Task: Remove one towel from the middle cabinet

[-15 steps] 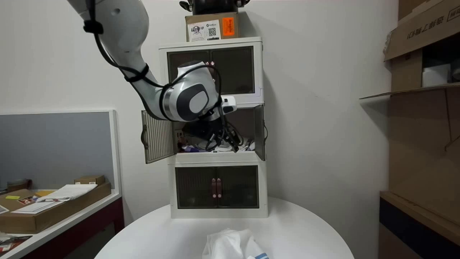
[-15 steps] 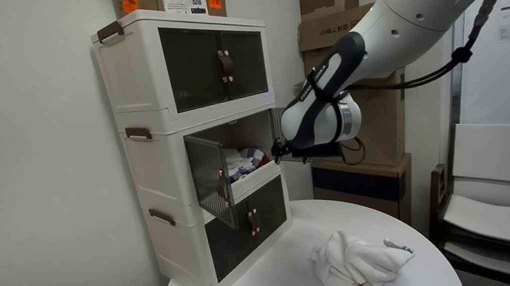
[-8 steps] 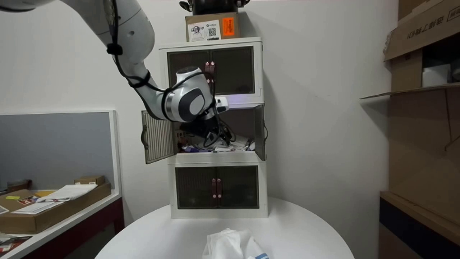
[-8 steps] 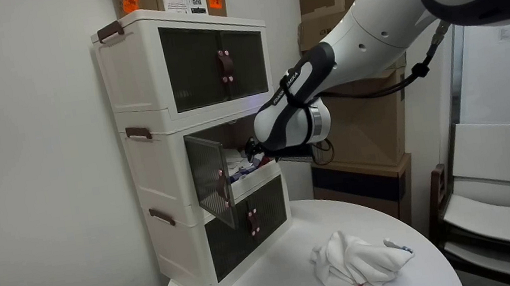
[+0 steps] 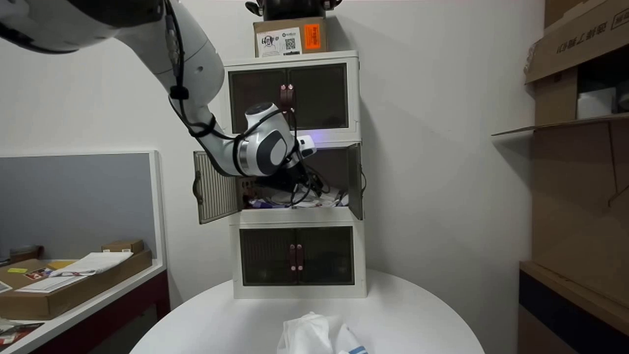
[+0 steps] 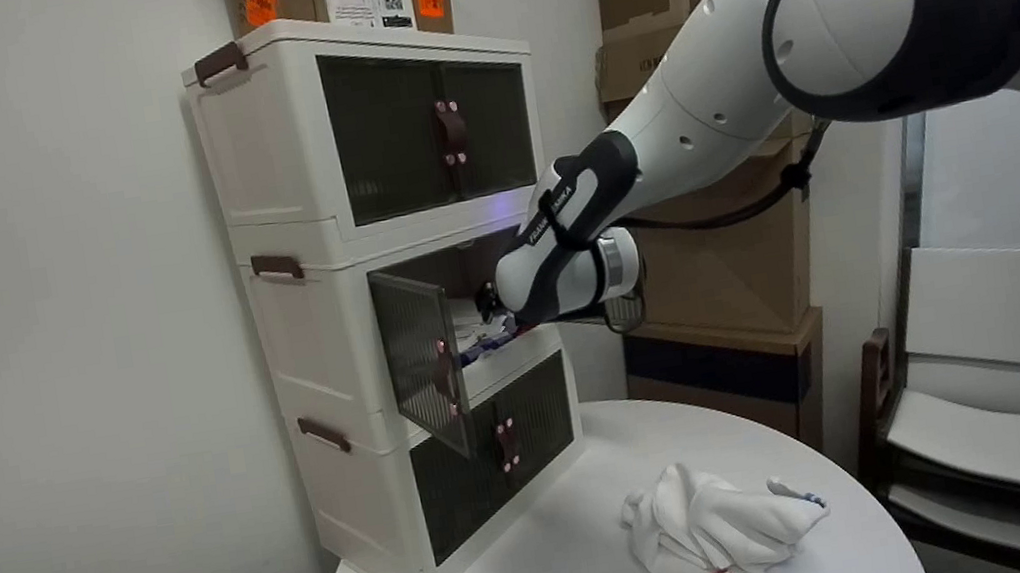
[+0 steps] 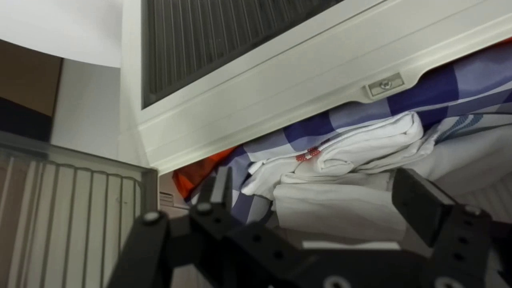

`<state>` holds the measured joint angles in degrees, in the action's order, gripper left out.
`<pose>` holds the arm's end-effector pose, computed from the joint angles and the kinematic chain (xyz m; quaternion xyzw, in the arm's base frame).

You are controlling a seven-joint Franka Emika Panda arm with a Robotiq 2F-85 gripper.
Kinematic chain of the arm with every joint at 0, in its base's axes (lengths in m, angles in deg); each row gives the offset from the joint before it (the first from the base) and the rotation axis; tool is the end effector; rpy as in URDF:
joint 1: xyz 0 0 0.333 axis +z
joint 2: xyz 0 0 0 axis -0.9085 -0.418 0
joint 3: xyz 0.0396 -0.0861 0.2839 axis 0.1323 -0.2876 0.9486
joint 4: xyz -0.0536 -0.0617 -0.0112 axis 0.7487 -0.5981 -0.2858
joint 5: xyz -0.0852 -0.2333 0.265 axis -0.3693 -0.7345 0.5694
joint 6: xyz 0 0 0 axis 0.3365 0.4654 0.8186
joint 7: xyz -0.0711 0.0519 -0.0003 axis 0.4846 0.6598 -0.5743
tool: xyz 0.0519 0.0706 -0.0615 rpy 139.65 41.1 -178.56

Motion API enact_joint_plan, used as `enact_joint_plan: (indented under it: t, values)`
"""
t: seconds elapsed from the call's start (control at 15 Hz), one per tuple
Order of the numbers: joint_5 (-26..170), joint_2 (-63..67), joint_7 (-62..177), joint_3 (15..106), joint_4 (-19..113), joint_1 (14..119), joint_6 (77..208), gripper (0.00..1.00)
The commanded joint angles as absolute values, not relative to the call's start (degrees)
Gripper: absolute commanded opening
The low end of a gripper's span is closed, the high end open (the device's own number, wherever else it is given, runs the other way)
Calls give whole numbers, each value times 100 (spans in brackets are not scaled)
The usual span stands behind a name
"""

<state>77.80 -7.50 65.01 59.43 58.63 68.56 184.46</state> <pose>0.6672 -0.0170 0.3937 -0.9101 0.1198 -0.3956 0.0299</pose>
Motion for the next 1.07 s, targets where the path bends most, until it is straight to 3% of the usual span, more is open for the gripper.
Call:
enact_joint_plan:
  t: [0.0, 0.53, 1.0]
  values:
    - [7774, -776, 6501, 5935, 5838, 6864, 18453, 100]
    - [7545, -735, 6707, 5243, 6336, 7321, 18682, 100]
    - [7485, -1165, 6672, 4747, 5978, 7784, 18852, 100]
